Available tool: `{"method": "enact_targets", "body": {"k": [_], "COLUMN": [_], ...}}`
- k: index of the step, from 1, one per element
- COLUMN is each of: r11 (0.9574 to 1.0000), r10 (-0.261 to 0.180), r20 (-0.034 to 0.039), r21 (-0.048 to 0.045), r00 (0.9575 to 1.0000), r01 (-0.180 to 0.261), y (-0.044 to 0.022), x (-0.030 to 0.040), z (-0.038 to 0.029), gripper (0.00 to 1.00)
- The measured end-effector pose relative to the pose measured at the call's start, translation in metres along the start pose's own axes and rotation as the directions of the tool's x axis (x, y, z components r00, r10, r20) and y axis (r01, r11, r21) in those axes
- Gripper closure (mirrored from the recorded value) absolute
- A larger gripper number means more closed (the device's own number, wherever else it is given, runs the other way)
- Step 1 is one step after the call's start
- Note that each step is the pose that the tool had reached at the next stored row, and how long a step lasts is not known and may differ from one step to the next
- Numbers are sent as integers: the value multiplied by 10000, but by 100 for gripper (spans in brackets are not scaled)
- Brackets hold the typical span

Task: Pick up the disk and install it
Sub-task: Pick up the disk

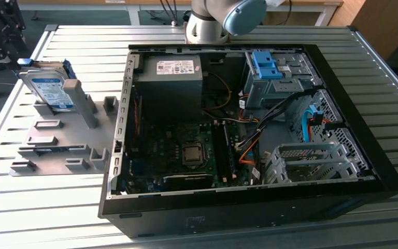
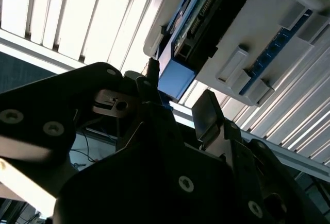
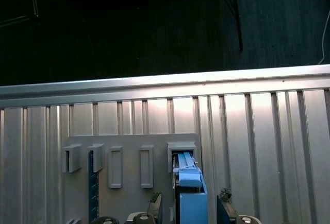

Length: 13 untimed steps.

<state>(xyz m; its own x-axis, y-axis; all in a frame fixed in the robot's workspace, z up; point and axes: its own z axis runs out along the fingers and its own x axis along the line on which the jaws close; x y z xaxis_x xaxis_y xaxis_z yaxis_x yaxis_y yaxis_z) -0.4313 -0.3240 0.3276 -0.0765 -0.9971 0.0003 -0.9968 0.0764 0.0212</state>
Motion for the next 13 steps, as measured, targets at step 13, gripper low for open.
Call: {"method": "enact_targets", "body": {"k": [13], "r11": [9999], "r10": [-109], "r20": [-28], "r21": [95], "r00": [9999], "r01": [109], "y": [-6], "x": [-5], "z": [107], "gripper": [47]}}
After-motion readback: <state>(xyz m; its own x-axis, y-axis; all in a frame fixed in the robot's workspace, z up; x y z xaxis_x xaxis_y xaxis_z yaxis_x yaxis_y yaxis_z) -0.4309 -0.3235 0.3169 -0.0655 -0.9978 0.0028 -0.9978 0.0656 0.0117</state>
